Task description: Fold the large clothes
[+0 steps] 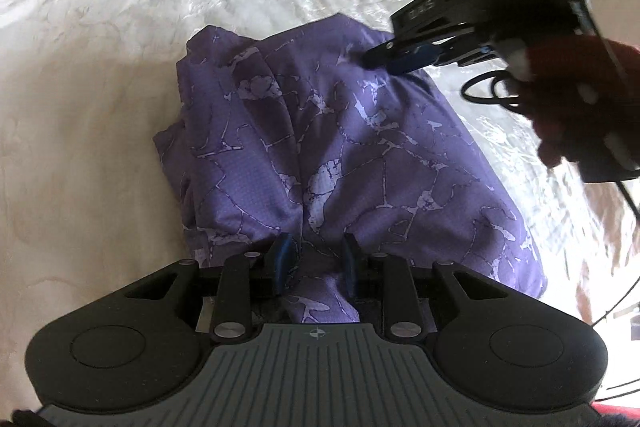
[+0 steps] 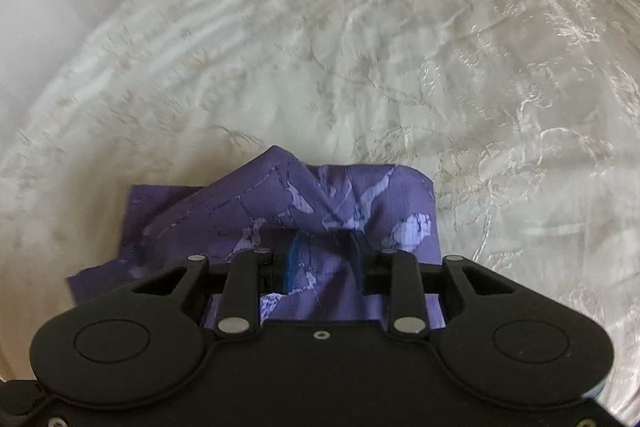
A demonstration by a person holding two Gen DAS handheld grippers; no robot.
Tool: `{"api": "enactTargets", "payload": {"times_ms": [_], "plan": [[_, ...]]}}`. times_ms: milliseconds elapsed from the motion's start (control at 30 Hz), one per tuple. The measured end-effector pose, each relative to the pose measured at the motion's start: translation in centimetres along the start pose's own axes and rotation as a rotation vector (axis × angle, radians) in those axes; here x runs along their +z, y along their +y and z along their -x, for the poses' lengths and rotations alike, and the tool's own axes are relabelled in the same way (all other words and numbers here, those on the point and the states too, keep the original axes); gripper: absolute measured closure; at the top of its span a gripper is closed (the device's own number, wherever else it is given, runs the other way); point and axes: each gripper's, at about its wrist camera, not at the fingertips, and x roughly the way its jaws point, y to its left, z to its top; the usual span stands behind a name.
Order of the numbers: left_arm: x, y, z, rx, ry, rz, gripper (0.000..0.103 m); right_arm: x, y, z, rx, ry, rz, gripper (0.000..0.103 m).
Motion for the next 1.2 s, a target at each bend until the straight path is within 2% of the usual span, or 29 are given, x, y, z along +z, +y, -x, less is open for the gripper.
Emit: {"api": "enactTargets", "payload": {"times_ms": [200, 367, 600, 767, 800, 867, 900, 933, 1000, 1100, 1200], "plan": [[0.4, 0.1, 0.0, -0.004, 0.024, 0.027, 0.077, 0.9, 1.3, -2.2, -0.061, 0.079, 0.052, 0.062], [0.5, 0.3, 0.0, -0.015, 0.035, 0.047, 0.076, 0.9, 2.7, -3.6, -0.118, 0.11, 0.15, 0.062], [0.7, 0.2, 0.3, -0.021, 0.042, 0.066, 0.076, 0.8, 3.2, -4.2, -0.141, 0.111, 0.195, 0.062], [0.7, 0.8, 0.3, -0.054, 0.043, 0.117, 0.072, 0.5, 2.9, -3.8, -0.123, 0.086, 0.189, 0.062], [0.7, 0.9, 0.4, -0.063, 0.044, 0.123, 0.067, 0.4, 2.8, -3.6, -0.119, 0.082, 0.184, 0.062], [0.8, 0.9, 0.5, -0.114, 0.039, 0.13, 0.049, 0.4, 2.7, -3.3, -0.095, 0.075, 0.17, 0.056], [0.7, 1.1, 0.5, -0.152, 0.029, 0.132, 0.029, 0.4, 2.5, -3.1, -0.063, 0.071, 0.157, 0.044], [0.7, 1.1, 0.7, -0.199, 0.016, 0.132, 0.01, 0.4, 2.3, -2.9, -0.01, 0.064, 0.141, 0.023], [0.4, 0.8, 1.2, -0.227, 0.001, 0.115, 0.005, 0.1, 2.1, -2.3, 0.103, 0.05, 0.128, 0.0], [0.1, 0.6, 2.5, -0.208, -0.039, 0.093, 0.005, -0.7, 2.4, -0.8, 0.123, 0.014, 0.153, 0.001], [-0.4, 1.6, 4.0, -0.195, -0.066, 0.133, 0.004, -1.6, 0.9, 1.3, 0.178, -0.054, 0.098, 0.001]]}}
